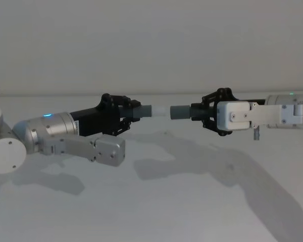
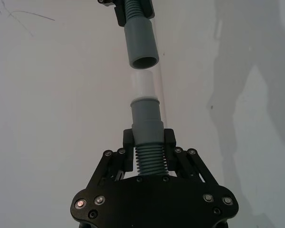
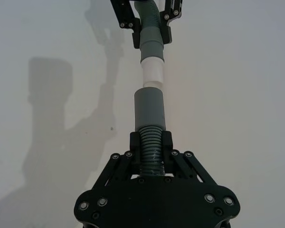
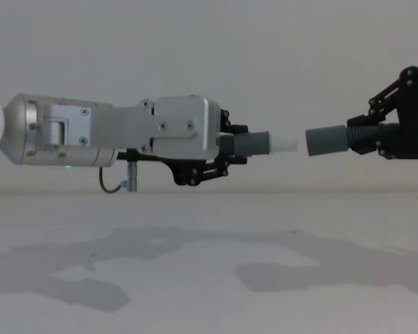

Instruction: Use both hands to pick up one end of the pipe from the table, align the ends, and insert them.

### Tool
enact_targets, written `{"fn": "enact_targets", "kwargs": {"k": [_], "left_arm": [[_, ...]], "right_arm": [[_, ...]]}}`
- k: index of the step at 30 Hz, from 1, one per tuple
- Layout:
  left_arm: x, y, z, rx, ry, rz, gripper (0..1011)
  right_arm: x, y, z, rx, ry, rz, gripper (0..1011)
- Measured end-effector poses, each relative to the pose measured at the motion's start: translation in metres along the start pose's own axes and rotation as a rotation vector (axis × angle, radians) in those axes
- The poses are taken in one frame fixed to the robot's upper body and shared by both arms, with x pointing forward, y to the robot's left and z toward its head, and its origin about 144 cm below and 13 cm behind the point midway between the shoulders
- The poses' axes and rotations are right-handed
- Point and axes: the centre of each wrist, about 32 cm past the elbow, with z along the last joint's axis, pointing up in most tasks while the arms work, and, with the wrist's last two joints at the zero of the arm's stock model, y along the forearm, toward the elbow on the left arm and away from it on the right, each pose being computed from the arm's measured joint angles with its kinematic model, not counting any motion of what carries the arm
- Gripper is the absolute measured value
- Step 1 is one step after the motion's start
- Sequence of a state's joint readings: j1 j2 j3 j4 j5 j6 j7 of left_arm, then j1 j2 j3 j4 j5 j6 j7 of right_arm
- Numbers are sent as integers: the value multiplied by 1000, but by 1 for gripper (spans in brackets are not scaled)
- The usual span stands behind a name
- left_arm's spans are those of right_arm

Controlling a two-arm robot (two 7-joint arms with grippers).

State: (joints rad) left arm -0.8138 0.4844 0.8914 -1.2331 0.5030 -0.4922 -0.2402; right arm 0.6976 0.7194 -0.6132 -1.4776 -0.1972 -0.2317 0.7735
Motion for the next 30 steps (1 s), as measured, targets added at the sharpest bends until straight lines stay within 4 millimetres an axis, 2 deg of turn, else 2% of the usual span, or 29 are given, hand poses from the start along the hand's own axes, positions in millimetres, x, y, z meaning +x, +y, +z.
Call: {"fn": "enact_targets", "kwargs": {"k": [30], "left_arm": [[0,0,0,0,0,0,336]], "right_arm": [[3,9,1,10,6,10,234]]}}
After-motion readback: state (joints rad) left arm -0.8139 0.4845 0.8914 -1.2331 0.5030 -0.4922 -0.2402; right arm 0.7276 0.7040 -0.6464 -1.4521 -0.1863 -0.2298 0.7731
